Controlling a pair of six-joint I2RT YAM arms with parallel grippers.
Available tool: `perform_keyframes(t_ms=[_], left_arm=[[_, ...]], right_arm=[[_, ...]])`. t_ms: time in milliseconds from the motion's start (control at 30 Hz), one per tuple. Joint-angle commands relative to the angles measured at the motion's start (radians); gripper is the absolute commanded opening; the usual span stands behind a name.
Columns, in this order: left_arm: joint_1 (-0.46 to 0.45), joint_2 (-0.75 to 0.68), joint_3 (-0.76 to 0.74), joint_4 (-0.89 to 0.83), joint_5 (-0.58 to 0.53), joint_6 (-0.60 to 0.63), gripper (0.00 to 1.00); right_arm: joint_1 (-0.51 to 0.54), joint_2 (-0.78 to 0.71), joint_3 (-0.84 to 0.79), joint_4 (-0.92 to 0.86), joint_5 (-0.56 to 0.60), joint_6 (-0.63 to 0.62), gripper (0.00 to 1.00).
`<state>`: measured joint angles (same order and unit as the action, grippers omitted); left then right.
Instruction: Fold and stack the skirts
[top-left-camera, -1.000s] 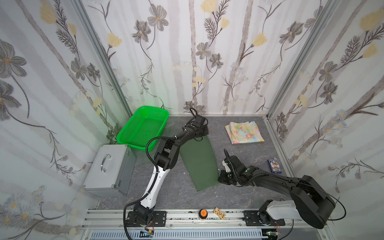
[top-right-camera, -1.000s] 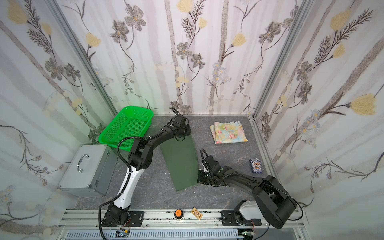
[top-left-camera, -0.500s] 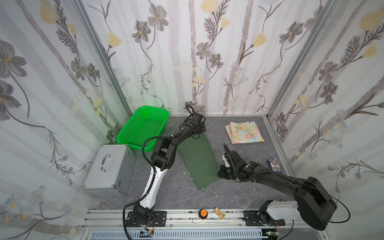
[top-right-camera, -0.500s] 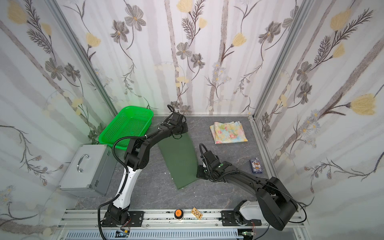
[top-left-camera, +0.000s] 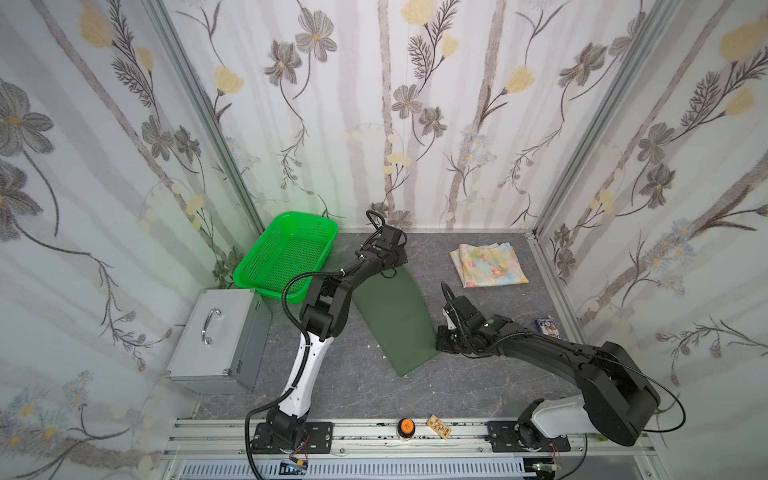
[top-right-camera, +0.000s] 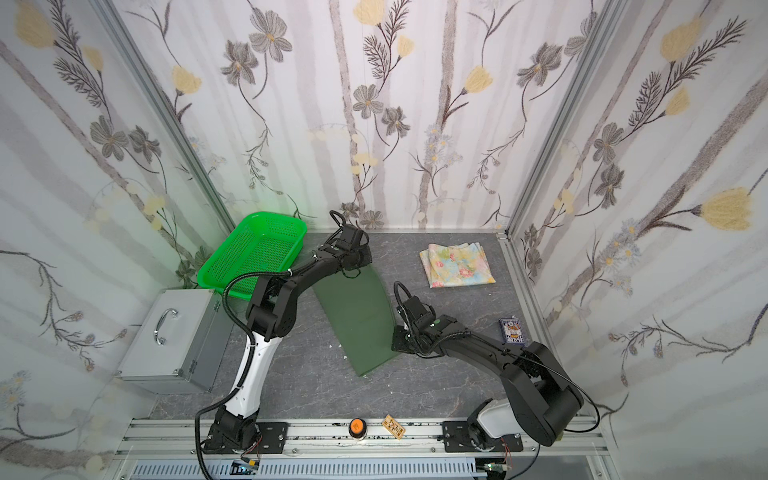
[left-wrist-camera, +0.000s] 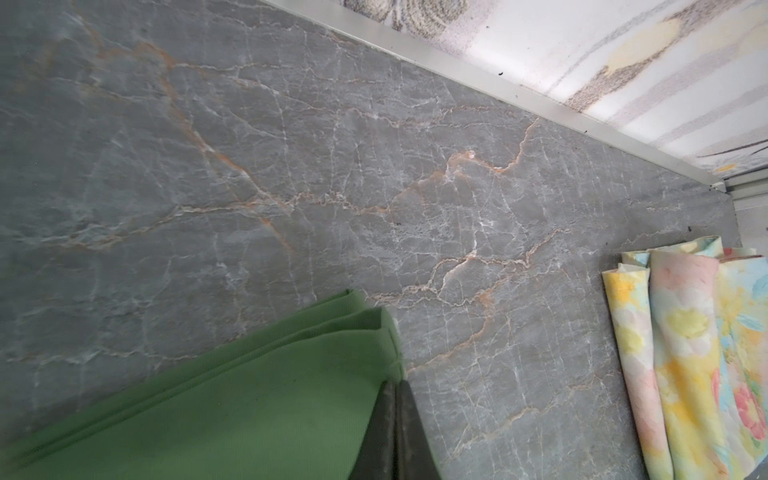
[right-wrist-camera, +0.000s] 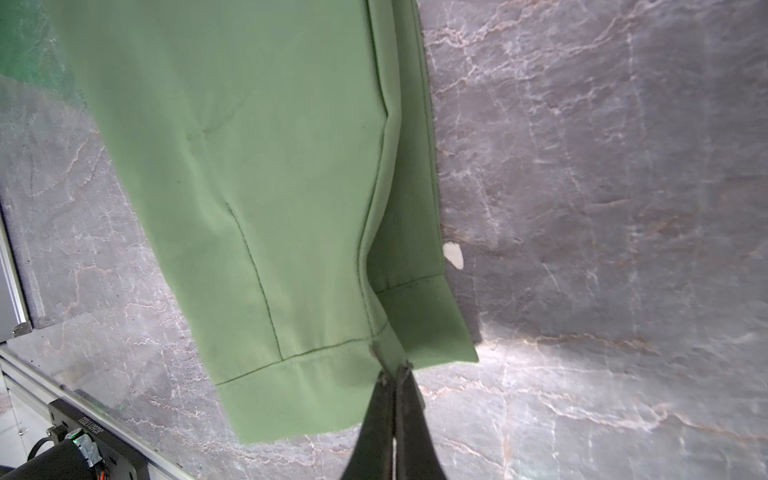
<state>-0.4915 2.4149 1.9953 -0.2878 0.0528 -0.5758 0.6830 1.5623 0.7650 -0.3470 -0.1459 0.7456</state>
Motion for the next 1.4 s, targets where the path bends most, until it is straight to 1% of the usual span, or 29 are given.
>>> perform_keyframes(t_ms=[0,167,200,367,400,467,500,533,567,600,667,733,767,800,900,967,1000,1033,1067,1100,1133,1167,1233,1367], left_arm=[[0.010,-0.021,-0.012,0.012,-0.029,-0.001,0.00],[0.021,-0.023,-0.024,0.013,-0.044,-0.014,0.00],[0.022,-0.022,-0.024,0.015,-0.044,-0.016,0.00],[0.031,-0.016,-0.030,0.015,-0.058,-0.023,0.00],[0.033,-0.016,-0.033,0.015,-0.060,-0.027,0.00],[0.040,-0.017,-0.042,0.015,-0.066,-0.042,0.00],[0.043,-0.017,-0.045,0.015,-0.067,-0.045,0.00],[0.046,-0.019,-0.048,0.015,-0.064,-0.044,0.00],[0.049,-0.022,-0.052,0.015,-0.062,-0.046,0.09],[0.052,-0.029,-0.058,0.015,-0.064,-0.050,0.29],[0.055,-0.050,-0.073,0.016,-0.071,-0.047,0.36],[0.055,-0.071,-0.076,0.016,-0.077,-0.038,0.49],[0.056,-0.080,-0.077,0.016,-0.084,-0.034,0.52],[0.057,-0.091,-0.080,0.016,-0.087,-0.033,0.52],[0.058,-0.134,-0.100,0.019,-0.096,-0.038,0.53],[0.056,-0.170,-0.125,0.021,-0.098,-0.036,0.53],[0.054,-0.186,-0.139,0.023,-0.097,-0.035,0.51],[0.053,-0.201,-0.156,0.025,-0.094,-0.031,0.47],[0.050,-0.212,-0.173,0.026,-0.085,-0.026,0.44],[0.047,-0.221,-0.191,0.028,-0.077,-0.026,0.43],[0.044,-0.229,-0.211,0.033,-0.063,-0.024,0.40],[0.040,-0.234,-0.230,0.037,-0.051,-0.020,0.37],[0.030,-0.245,-0.270,0.043,-0.040,-0.021,0.31],[0.022,-0.278,-0.365,0.075,-0.015,-0.025,0.27]], right_arm=[[0.000,-0.009,0.031,0.003,0.036,-0.023,0.00],[-0.016,0.026,0.049,0.006,0.059,-0.051,0.00],[-0.017,0.065,0.053,0.008,0.061,-0.054,0.00],[-0.036,0.131,0.061,0.030,0.087,-0.081,0.00],[-0.043,0.143,0.062,0.037,0.091,-0.084,0.02],[-0.055,0.163,0.060,0.046,0.107,-0.086,0.08],[-0.062,0.167,0.059,0.053,0.113,-0.086,0.16],[-0.066,0.168,0.059,0.054,0.118,-0.087,0.31],[-0.068,0.161,0.060,0.054,0.124,-0.086,0.40],[-0.068,0.149,0.059,0.052,0.130,-0.085,0.45],[-0.069,0.110,0.053,0.044,0.135,-0.076,0.51],[-0.069,0.060,0.044,0.031,0.143,-0.072,0.53],[-0.068,0.040,0.040,0.021,0.151,-0.068,0.54],[-0.066,0.000,0.035,0.010,0.158,-0.064,0.54],[-0.052,-0.063,0.018,-0.013,0.144,-0.049,0.52],[-0.028,-0.094,-0.001,-0.014,0.120,-0.030,0.45],[-0.017,-0.105,-0.004,-0.005,0.110,-0.020,0.39],[-0.005,-0.113,-0.048,0.014,0.089,-0.012,0.32],[0.005,-0.114,-0.068,0.039,0.071,0.002,0.23],[0.009,-0.111,-0.086,0.067,0.052,0.014,0.17],[0.010,-0.099,-0.107,0.100,0.027,0.022,0.11],[0.011,-0.082,-0.114,0.118,0.018,0.030,0.08],[0.013,-0.047,-0.113,0.147,0.014,0.035,0.05],[0.012,0.013,-0.074,0.170,0.022,0.018,0.04]])
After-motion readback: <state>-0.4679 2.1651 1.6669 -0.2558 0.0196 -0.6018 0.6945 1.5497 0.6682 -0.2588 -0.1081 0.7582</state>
